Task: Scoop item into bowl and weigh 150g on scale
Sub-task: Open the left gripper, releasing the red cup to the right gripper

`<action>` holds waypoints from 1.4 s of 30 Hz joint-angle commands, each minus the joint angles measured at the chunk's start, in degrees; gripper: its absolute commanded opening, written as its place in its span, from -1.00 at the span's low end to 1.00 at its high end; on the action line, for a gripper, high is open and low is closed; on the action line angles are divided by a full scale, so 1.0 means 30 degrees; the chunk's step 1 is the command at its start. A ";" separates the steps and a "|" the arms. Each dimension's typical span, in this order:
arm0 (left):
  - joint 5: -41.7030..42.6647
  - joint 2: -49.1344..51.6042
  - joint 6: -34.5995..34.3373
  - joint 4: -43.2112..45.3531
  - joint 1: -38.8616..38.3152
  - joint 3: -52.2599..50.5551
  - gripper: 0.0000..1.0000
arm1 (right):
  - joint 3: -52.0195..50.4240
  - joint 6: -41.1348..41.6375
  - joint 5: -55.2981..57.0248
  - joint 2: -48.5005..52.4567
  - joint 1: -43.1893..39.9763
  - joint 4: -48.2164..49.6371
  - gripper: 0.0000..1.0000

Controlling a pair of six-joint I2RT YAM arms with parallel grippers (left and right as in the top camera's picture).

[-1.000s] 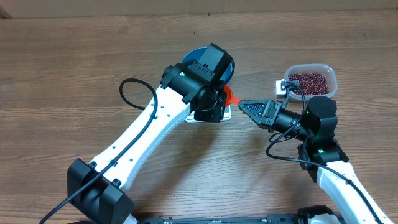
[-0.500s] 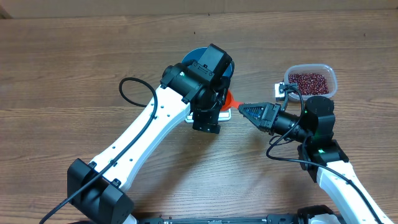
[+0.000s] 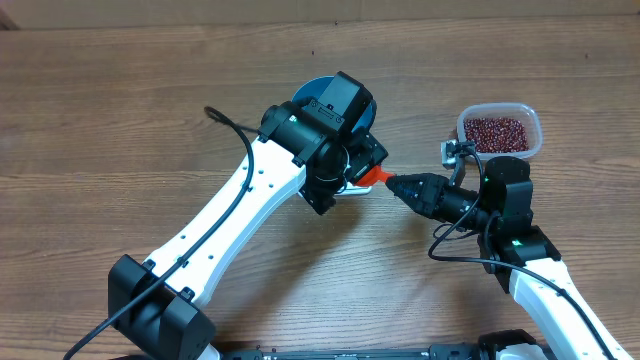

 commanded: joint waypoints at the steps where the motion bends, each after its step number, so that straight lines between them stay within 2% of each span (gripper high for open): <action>1: -0.0882 -0.0036 0.5260 -0.0066 0.0000 0.0233 0.99 | 0.0386 -0.0831 0.0605 -0.0073 0.0066 -0.0233 -0.92; 6: -0.1982 -0.0036 0.7817 -0.0087 0.0000 0.0233 0.99 | 0.0459 -0.0823 0.1144 -0.0087 0.0066 -0.1093 -0.92; 11: -0.2849 -0.0036 0.9632 -0.0153 0.0000 0.0233 0.99 | 0.1384 -0.1603 0.2958 -0.0087 0.0066 -0.4058 -0.92; 19: -0.2878 -0.0036 1.0047 -0.0160 0.0000 0.0233 0.99 | 0.3665 -0.3169 0.5253 -0.0095 0.0073 -0.8714 -0.93; 24: -0.2878 -0.0036 1.0156 -0.0189 0.0000 0.0233 0.99 | 0.4044 -0.3461 0.5887 -0.0328 0.0066 -0.9668 -0.93; 26: -0.2878 -0.0036 1.1016 -0.0189 0.0000 0.0233 1.00 | 0.4044 -0.3461 0.6003 -0.0561 0.0066 -0.9726 -0.93; 30: -0.2885 -0.0036 1.3136 -0.0189 -0.0022 0.0226 0.80 | 0.4044 -0.3439 0.6309 -0.1071 0.0066 -0.9967 -0.93; 37: -0.2943 0.0058 1.5824 -0.0124 -0.0036 0.0131 0.71 | 0.4867 -0.3402 0.8174 -0.1894 0.0066 -1.1970 -0.92; 39: -0.2936 0.0204 1.6298 -0.0138 -0.0044 0.0131 0.63 | 0.5304 -0.3475 0.8415 -0.1974 0.0073 -1.2641 -0.93; 42: -0.2863 0.0765 1.6786 -0.0211 -0.0051 0.0117 0.41 | 0.5989 -0.3832 0.8553 -0.2171 0.0073 -1.3697 -0.93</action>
